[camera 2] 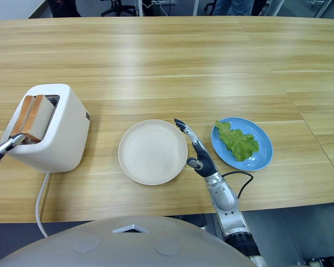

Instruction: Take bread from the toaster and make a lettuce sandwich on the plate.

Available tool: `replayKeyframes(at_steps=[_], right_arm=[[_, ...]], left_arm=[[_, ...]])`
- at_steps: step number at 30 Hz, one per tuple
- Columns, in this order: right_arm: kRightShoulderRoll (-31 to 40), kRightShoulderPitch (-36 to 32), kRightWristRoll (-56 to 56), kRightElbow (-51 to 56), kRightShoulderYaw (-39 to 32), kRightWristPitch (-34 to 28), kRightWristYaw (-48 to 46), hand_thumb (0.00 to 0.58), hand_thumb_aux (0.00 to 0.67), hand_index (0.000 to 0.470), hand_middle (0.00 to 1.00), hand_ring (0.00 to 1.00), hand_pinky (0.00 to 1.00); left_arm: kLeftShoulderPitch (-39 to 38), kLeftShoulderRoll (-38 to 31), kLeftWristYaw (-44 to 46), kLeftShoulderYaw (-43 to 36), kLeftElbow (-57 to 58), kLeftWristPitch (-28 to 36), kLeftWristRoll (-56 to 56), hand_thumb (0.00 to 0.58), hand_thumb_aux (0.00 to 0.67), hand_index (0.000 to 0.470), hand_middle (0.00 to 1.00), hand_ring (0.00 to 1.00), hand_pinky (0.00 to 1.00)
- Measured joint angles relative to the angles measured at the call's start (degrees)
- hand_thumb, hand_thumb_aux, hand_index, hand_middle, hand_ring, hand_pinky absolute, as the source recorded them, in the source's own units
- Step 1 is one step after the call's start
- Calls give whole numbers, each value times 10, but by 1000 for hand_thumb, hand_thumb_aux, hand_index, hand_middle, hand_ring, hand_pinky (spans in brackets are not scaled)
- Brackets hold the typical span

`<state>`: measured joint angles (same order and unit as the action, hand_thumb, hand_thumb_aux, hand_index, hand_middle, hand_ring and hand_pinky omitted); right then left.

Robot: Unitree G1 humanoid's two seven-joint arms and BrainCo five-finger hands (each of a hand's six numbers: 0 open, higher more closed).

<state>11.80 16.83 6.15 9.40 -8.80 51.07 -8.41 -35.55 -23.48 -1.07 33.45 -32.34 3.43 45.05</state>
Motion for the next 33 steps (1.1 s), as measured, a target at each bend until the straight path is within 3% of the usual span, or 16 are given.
replayKeyframes(at_steps=[33], right_arm=[[4, 3, -12, -9, 4, -2, -2, 0, 0, 0, 0, 0, 0]], left_arm=[[34, -2, -52, -56, 84, 56, 74, 0, 0, 0, 0, 0, 0]])
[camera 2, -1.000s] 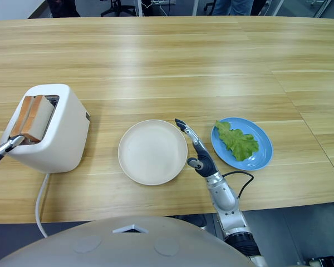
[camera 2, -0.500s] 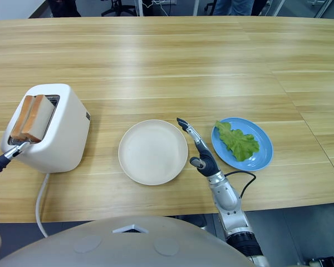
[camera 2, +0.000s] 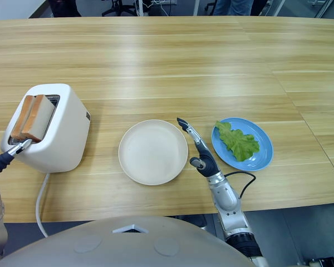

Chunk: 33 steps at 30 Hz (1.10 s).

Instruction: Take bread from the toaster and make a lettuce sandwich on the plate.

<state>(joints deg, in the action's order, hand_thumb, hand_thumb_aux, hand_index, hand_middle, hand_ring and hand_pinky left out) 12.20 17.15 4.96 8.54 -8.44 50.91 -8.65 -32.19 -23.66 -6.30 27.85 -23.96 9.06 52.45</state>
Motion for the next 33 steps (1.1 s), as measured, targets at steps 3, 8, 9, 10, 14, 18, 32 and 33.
replayKeyframes(at_steps=[3, 8, 9, 10, 14, 18, 32, 33], right_arm=[[0, 0, 0, 0, 0, 0, 0, 0, 0, 0, 0, 0, 0], [0, 1, 0, 0, 2, 0, 0, 0, 0, 0, 0, 0, 0], [0, 2, 0, 0, 2, 0, 0, 0, 0, 0, 0, 0, 0], [0, 2, 0, 0, 3, 0, 1, 0, 0, 0, 0, 0, 0], [-4, 2, 0, 0, 3, 0, 1, 0, 0, 0, 0, 0, 0], [-5, 0, 0, 0, 3, 0, 1, 0, 0, 0, 0, 0, 0], [-6, 0, 0, -4, 3, -1, 1, 0, 0, 0, 0, 0, 0], [-6, 0, 0, -4, 3, -1, 1, 0, 0, 0, 0, 0, 0]], left_arm=[[-3, -1, -2, 4, 2, 7, -1, 0, 0, 0, 0, 0, 0], [-12, -1, -3, 23, 2, 16, -8, 0, 0, 0, 0, 0, 0], [-11, -1, -4, 26, 2, 17, -9, 0, 0, 0, 0, 0, 0], [-11, -4, -4, 30, 3, 17, -10, 0, 0, 0, 0, 0, 0], [5, -7, -4, 28, 10, 19, -11, 0, 0, 0, 0, 0, 0], [30, -7, -4, 11, 17, 24, -10, 0, 0, 0, 0, 0, 0], [77, -6, 0, -55, 20, 29, -13, 0, 0, 0, 0, 0, 0], [78, -6, 0, -55, 22, 29, -13, 0, 0, 0, 0, 0, 0]])
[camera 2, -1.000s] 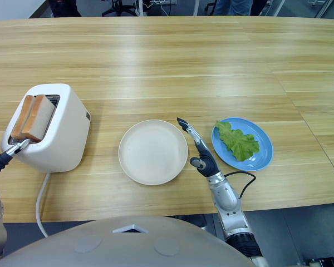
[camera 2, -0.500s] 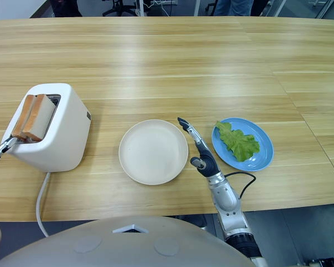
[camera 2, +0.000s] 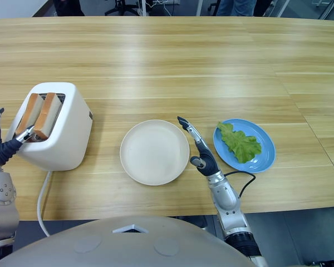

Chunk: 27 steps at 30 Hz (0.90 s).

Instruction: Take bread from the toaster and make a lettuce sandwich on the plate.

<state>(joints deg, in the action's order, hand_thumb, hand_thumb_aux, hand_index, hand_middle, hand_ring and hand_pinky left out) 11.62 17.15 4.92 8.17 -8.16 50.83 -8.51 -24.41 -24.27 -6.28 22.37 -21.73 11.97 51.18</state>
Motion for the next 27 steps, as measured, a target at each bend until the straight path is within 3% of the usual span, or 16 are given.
replayKeyframes(at_steps=[13, 14, 15, 16, 17, 18, 19, 21, 22, 23, 27], right_arm=[[0, 0, 0, 0, 0, -1, 0, 0, 0, 0, 0, 0, 0], [0, 0, 0, 0, 0, -1, 0, 0, 0, 0, 0, 0, 0], [0, 0, 0, 0, 0, -1, 0, 0, 0, 0, 0, 0, 0], [0, 0, 0, 0, 0, -1, 0, 0, 0, 0, 0, 0, 0], [0, 0, 0, 0, 0, -1, 0, 0, 0, 0, 0, 0, 0], [0, 0, 0, 0, 0, -1, 0, 0, 0, 0, 0, 0, 0], [0, 0, 0, 0, 0, -1, 0, 0, 0, 0, 0, 0, 0], [0, 0, 0, 0, 0, -1, 0, 0, 0, 0, 0, 0, 0], [-1, 0, 0, 0, 0, -1, 0, 0, 0, 0, 0, 0, 0], [-1, 0, 0, 0, 0, -1, 0, 0, 0, 0, 0, 0, 0], [-1, 1, 0, 0, 1, -1, 1, 0, 0, 0, 0, 0, 0]], left_arm=[[7, -2, 28, -17, 9, 10, -6, 9, 5, 4, 0, 0, 0], [7, -2, 28, -18, 8, 10, -7, 212, 137, 94, 0, 0, 0], [7, -2, 28, -20, 6, 10, -7, 328, 229, 157, 0, 0, 0], [7, -2, 27, -21, 1, 9, -7, 328, 229, 157, 0, 0, 0], [7, -2, 26, -21, -6, 7, -7, 436, 336, 231, 0, 0, 0], [8, -2, 25, -22, -11, 4, -7, 496, 415, 285, 0, 0, 0], [9, -2, 24, -24, -15, 1, -7, 496, 415, 285, 0, 0, 0], [14, -2, 18, -31, -24, -11, -7, 576, 612, 420, 0, 0, 0], [16, -2, 16, -35, -27, -15, -8, 576, 612, 420, 0, 0, 0], [17, -2, 13, -37, -30, -20, -8, 580, 670, 460, 0, 0, 0], [16, -2, 4, -36, -30, -27, -11, 580, 670, 460, 0, 0, 0]])
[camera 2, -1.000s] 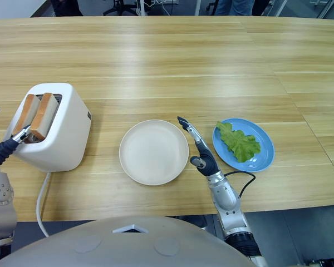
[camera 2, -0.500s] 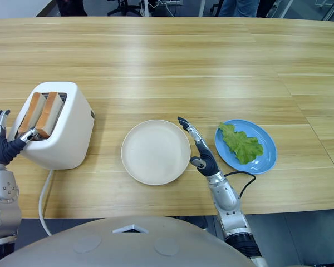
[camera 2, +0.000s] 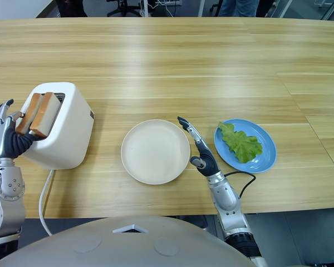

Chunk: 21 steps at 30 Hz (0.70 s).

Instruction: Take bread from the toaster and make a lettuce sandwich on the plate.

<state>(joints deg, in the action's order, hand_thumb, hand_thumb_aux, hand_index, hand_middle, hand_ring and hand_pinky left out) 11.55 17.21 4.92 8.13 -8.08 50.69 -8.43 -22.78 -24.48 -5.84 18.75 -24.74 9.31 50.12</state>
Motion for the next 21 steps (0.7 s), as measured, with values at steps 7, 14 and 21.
replayKeyframes(at_steps=[7, 14, 21], right_arm=[[-1, 0, 0, 0, 0, 0, 1, 0, 0, 0, 0, 0, 0], [-1, 0, 0, 0, 0, 0, 1, 0, 0, 0, 0, 0, 0], [-1, 0, 0, 0, 0, 0, 1, 0, 0, 0, 0, 0, 0]], left_arm=[[1, 0, -12, 3, -3, -17, -17, 580, 670, 460, 0, 0, 0], [3, 0, -15, 5, 14, -30, -53, 580, 670, 460, 0, 0, 0], [5, 3, -22, 11, 19, -55, -100, 580, 670, 460, 1000, 1000, 1000]])
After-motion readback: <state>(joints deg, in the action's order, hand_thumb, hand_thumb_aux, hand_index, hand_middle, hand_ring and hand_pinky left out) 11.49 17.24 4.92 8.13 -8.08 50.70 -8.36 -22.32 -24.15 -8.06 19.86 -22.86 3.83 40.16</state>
